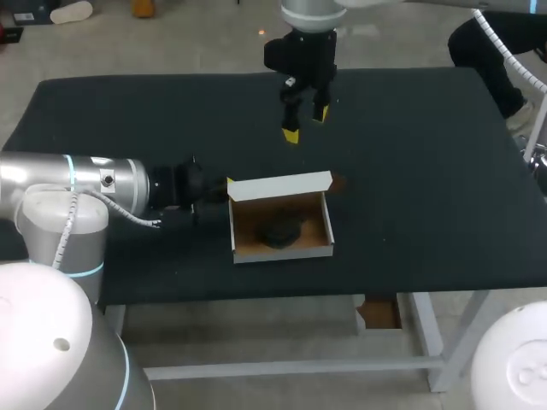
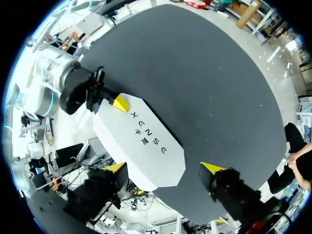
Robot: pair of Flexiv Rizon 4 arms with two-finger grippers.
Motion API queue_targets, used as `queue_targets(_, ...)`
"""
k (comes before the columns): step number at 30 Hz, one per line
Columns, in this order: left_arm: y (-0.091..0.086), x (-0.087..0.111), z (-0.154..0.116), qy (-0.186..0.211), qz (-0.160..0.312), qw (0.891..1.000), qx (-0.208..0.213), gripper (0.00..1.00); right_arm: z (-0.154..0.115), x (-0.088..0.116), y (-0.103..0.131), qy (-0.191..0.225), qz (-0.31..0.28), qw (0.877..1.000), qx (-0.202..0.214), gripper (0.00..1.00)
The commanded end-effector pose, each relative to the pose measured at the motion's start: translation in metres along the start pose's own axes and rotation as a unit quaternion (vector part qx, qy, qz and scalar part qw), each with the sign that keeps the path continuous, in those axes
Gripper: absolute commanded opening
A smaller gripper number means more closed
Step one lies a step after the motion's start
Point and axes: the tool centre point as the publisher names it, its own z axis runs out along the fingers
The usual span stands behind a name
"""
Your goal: Assemble the packaging by folding the flat box into shape, placing the metal phone stand inside, and closing the box properly
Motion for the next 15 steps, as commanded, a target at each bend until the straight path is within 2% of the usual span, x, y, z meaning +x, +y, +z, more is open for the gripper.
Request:
queue_targets(1,0.003,0.011,0.002,-0.015,0.012,1.0,-0.003,0.0,0.005,-0.008,0.004,0.056,0.091,0.991,0.085,1.0)
queue_targets(6,0.004,0.016,0.005,-0.026,0.04,0.999,-0.013,0.0,0.011,-0.007,-0.011,0.06,0.14,0.983,0.104,1.0)
queue_targets(10,0.004,0.019,0.006,-0.027,0.051,0.998,-0.015,0.0,0.021,0.001,-0.022,0.066,0.153,0.981,0.095,1.0)
queue_targets(15,0.004,0.021,0.006,-0.036,0.065,0.997,-0.015,0.0,0.021,0.001,-0.022,0.066,0.153,0.981,0.095,1.0)
